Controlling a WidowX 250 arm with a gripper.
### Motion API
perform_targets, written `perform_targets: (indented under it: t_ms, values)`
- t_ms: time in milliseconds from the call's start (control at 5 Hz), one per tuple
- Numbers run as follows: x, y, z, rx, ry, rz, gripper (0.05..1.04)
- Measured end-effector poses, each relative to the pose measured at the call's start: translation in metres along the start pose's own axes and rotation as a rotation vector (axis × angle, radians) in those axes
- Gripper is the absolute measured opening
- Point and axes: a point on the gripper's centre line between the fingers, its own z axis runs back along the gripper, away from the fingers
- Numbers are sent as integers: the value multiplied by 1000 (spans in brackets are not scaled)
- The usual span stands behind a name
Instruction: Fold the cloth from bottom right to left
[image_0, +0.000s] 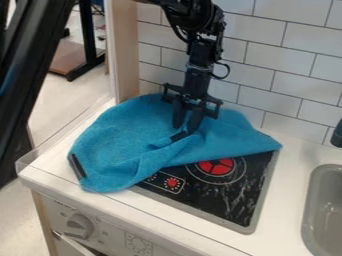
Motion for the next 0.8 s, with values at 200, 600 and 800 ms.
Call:
perform_targets:
  t_ms: [200, 600, 800]
  values:
    - [-8, -4, 0, -27, -16, -20, 774]
    - [-19, 3, 19, -89, -118, -45, 1009]
    - [-24, 11, 30, -97, -151, -34, 999]
